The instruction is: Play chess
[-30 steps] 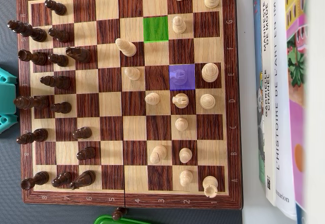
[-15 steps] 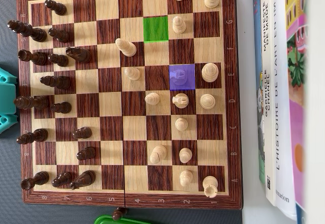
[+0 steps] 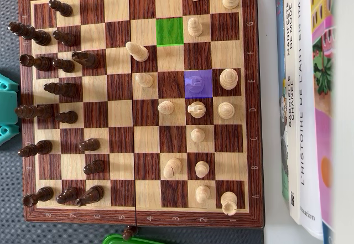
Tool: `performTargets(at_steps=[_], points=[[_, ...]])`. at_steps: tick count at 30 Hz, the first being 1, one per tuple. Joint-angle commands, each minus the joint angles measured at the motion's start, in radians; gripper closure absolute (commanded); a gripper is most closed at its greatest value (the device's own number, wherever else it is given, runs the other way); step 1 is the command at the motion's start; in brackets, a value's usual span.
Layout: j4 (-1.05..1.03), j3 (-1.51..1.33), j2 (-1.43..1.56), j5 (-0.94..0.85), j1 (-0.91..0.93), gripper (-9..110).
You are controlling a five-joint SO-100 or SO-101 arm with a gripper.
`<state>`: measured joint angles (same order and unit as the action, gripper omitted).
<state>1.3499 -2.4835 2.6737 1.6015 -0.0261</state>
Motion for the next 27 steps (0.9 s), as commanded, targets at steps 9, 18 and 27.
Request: performTargets(at_steps=[9, 18, 27], points=[[-0.353, 0.086, -0.064, -0.005, 0.005, 90], [-0.718, 0.133, -0.066, -0.005, 0.005, 90], [-1.097, 0.133, -0.066, -0.005, -0.003, 90]])
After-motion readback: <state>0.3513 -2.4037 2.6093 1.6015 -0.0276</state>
